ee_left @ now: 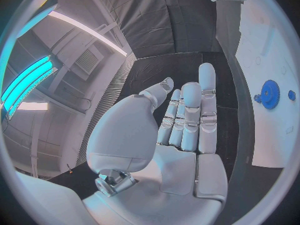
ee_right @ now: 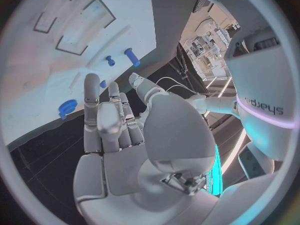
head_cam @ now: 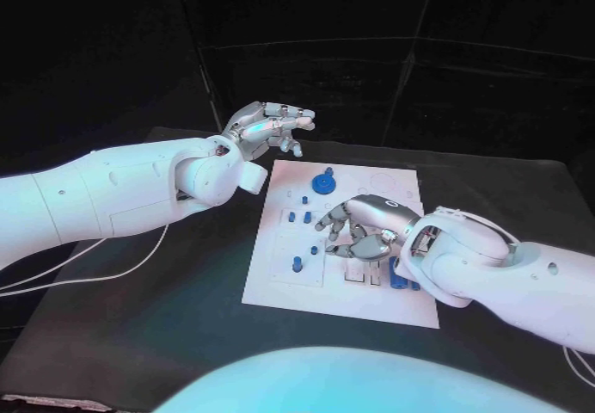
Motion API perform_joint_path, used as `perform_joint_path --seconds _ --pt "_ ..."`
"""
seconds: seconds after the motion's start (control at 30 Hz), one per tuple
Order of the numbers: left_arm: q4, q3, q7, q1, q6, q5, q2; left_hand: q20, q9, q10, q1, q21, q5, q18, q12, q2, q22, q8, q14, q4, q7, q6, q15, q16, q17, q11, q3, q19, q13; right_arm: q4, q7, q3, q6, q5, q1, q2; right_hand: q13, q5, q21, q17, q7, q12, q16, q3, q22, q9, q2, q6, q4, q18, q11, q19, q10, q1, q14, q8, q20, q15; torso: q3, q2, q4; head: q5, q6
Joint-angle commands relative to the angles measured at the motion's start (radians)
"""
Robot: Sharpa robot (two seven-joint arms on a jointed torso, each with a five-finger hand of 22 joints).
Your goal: Assemble the parts on the task board
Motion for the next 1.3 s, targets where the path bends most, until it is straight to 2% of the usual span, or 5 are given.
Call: perform_joint_path --seconds 0.03,0.17,0.37,0.63,1.3 --pt "0.0 0.0 0.002 0.001 0.014 0.001 -0.001 0.006 -0.001 -0.007 -0.011 -0.004 0.003 0.012 0.006 -0.001 -0.001 0.007 -0.007 0.0 -0.002 -0.006 -0.002 0.006 -0.002 0.002 -0.008 -0.003 -0.001 0.021 0.013 0.003 -0.038 0.259 0.023 -0.051 0.021 0.003 -0.005 0.009 -0.011 0.042 0.008 -0.014 -0.002 0.009 0.009 0.063 0.004 0.008 -0.016 0.008 0.06 0.002 0.003 0.029 0.0 -0.004 -0.0002 0.0 -0.0028 -0.038 0.011" --pt "0.0 0.0 0.002 0.001 0.015 0.001 0.0 0.006 -0.001 -0.007 -0.011 -0.004 0.003 0.012 0.006 -0.001 -0.001 0.007 -0.007 0.0 -0.002 -0.006 -0.002 0.006 -0.002 0.002 -0.008 -0.003 -0.001 0.044 -0.034 0.005 -0.038 0.327 0.038 -0.125 0.15 0.035 0.002 0.123 -0.05 0.228 0.069 -0.058 -0.001 0.018 0.011 0.118 0.026 0.008 -0.059 0.033 0.21 -0.024 0.03 0.055 -0.03 -0.039 -0.0007 0.0 -0.0042 -0.087 0.027" --pt "0.0 0.0 0.002 0.001 0.017 0.001 0.0 0.006 -0.001 -0.009 -0.014 -0.004 0.003 0.012 0.008 -0.001 -0.002 0.008 -0.008 0.002 -0.002 -0.007 -0.002 0.008 -0.001 0.003 -0.01 -0.003 -0.001 0.074 -0.191 0.005 -0.059 0.313 0.046 -0.22 0.992 0.124 0.005 0.381 -0.064 0.963 0.194 -0.191 0.012 0.05 0.026 0.126 0.114 0.002 -0.079 0.079 0.255 -0.083 0.06 0.107 -0.05 -0.052 0.0013 -0.004 -0.0142 -0.135 0.023" --pt "-0.002 0.0 0.003 -0.001 0.019 0.001 -0.002 0.006 -0.001 -0.009 -0.014 -0.005 0.003 0.012 0.008 -0.001 -0.002 0.008 -0.008 0.002 -0.002 -0.007 -0.002 0.008 -0.002 0.003 -0.011 -0.004 -0.001 0.091 -0.36 0.003 -0.056 0.198 0.037 -0.271 1.157 0.164 0.029 0.499 -0.074 1.079 0.239 -0.307 0.061 0.091 0.024 0.11 0.19 -0.007 -0.073 0.112 0.277 -0.121 0.073 0.158 -0.048 -0.051 0.0023 -0.005 -0.0205 -0.17 0.024" --pt "0.001 -0.001 0.003 -0.003 0.021 0.001 -0.007 0.007 0.0 -0.01 -0.016 -0.005 0.003 0.012 0.01 -0.001 -0.003 0.009 -0.009 0.004 -0.002 -0.008 -0.001 0.008 -0.004 0.003 -0.013 -0.004 -0.001 0.117 -0.468 -0.001 -0.003 0.006 -0.025 -0.259 1.195 0.145 0.038 0.524 -0.078 1.089 0.247 -0.44 0.082 0.151 0.024 0.069 0.322 -0.01 -0.075 0.122 0.276 -0.082 0.074 0.235 -0.049 -0.052 0.0013 -0.004 -0.0177 -0.186 0.018"
